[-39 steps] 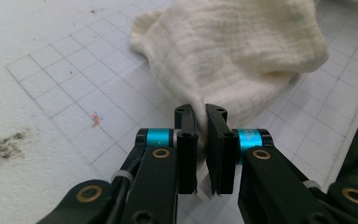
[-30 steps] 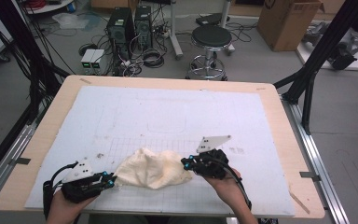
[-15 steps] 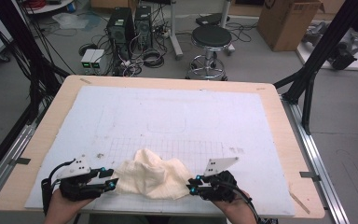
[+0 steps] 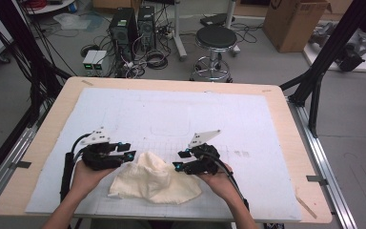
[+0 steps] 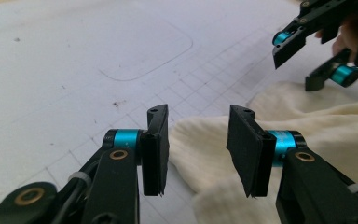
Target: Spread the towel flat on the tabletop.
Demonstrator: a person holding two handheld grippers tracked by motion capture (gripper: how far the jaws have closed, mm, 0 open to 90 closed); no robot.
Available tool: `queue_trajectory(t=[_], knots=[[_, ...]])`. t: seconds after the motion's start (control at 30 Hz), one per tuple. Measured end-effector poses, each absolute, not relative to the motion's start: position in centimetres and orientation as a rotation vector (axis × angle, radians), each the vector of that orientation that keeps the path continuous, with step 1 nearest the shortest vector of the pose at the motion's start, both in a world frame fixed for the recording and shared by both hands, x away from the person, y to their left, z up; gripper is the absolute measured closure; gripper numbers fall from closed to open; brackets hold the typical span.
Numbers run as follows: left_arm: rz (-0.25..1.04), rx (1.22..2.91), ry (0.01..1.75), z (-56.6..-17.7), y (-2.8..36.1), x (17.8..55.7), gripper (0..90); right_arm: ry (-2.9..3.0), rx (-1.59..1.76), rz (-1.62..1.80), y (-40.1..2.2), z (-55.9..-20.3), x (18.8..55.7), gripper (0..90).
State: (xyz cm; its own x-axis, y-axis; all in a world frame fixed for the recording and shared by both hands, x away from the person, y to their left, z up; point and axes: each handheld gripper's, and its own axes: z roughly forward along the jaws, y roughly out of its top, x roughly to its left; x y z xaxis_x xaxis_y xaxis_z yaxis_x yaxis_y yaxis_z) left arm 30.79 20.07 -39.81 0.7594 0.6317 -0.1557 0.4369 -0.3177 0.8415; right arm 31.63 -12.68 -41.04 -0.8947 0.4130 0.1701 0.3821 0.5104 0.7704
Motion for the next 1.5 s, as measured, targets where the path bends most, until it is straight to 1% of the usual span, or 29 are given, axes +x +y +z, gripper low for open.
queue_trajectory(t=[0.03, 0.13, 0.23, 0.3, 0.37, 0.4, 0.43, 0.47, 0.53, 0.67, 0.77, 0.83, 0.87, 0.9, 0.97, 1.0, 1.03, 1.17, 1.33, 1.37, 1.43, 1.47, 1.5], knots=[[0.239, 1.978, 0.813, -40.1, 19.7, 31.3, 59.9, 2.735, 0.728, 1.377, -12.4, -41.5, 32.0, 50.1], [0.223, 2.071, 0.808, -40.9, 18.5, 32.8, 60.1, 2.77, 0.724, 1.372, -12.3, -41.9, 32.2, 50.1], [0.157, 2.138, 0.796, -41.9, 17.5, 33.6, 60.4, 2.819, 0.727, 1.353, -12.1, -42.3, 32.3, 52.7], [0.145, 2.187, 0.815, -42.6, 17.1, 33.8, 62.1, 2.847, 0.727, 1.346, -12.0, -42.5, 32.3, 58.8], [0.144, 2.234, 0.824, -43.1, 16.9, 33.9, 65.6, 2.874, 0.713, 1.332, -12.0, -42.7, 32.4, 67.1], [0.163, 2.232, 0.823, -43.2, 16.8, 33.9, 74.1, 2.914, 0.711, 1.319, -12.0, -42.9, 32.2, 76.9], [0.179, 2.237, 0.82, -43.1, 16.8, 33.8, 74.1, 2.914, 0.711, 1.319, -12.0, -42.9, 32.2, 76.9], [0.175, 2.232, 0.814, -43.1, 16.7, 33.8, 80.3, 2.927, 0.697, 1.315, -12.0, -42.9, 32.2, 81.6], [0.193, 2.246, 0.793, -43.0, 16.6, 33.6, 85.7, 2.928, 0.668, 1.306, -12.0, -42.7, 31.9, 85.9], [0.248, 2.23, 0.806, -42.4, 17.1, 33.5, 87.3, 2.874, 0.664, 1.337, -12.7, -41.6, 31.2, 86.4], [0.285, 2.147, 0.852, -41.6, 18.1, 33.6, 87.5, 2.803, 0.645, 1.356, -13.7, -40.3, 30.5, 86.6], [0.306, 2.096, 0.884, -41.0, 18.9, 33.7, 87.6, 2.735, 0.659, 1.367, -15.1, -38.9, 29.7, 86.6], [0.32, 2.069, 0.9, -40.7, 19.2, 33.7, 87.6, 2.735, 0.659, 1.367, -15.1, -38.9, 29.7, 86.6], [0.335, 2.05, 0.91, -40.4, 19.5, 33.7, 87.6, 2.694, 0.656, 1.372, -16.1, -37.9, 29.2, 86.6], [0.358, 2.017, 0.931, -39.8, 19.9, 33.7, 87.6, 2.679, 0.658, 1.361, -16.4, -37.6, 29.0, 86.6], [0.37, 2.012, 0.937, -39.4, 20.1, 33.8, 87.6, 2.643, 0.647, 1.362, -17.3, -36.7, 28.3, 86.6], [0.382, 2.006, 0.941, -39.2, 20.3, 33.8, 87.6, 2.643, 0.647, 1.362, -17.3, -36.7, 28.3, 86.6], [0.405, 2.001, 0.971, -38.8, 20.9, 33.8, 87.5, 2.63, 0.647, 1.344, -18.5, -36.4, 26.4, 86.5], [0.377, 2.065, 0.991, -39.9, 21.0, 34.1, 87.3, 2.714, 0.659, 1.274, -18.7, -38.7, 24.2, 85.8], [0.354, 2.071, 0.986, -40.3, 20.9, 34.1, 87.2, 2.724, 0.66, 1.266, -18.7, -39.0, 24.0, 84.3], [0.33, 2.118, 0.972, -40.6, 20.6, 34.2, 87.1, 2.738, 0.658, 1.297, -18.7, -39.1, 24.0, 76.0], [0.33, 2.123, 0.971, -40.8, 20.5, 34.2, 87.1, 2.728, 0.664, 1.333, -18.7, -38.8, 24.1, 72.1], [0.326, 2.125, 0.969, -40.9, 20.4, 34.2, 87.0, 2.719, 0.675, 1.375, -18.8, -38.3, 24.3, 70.6]])
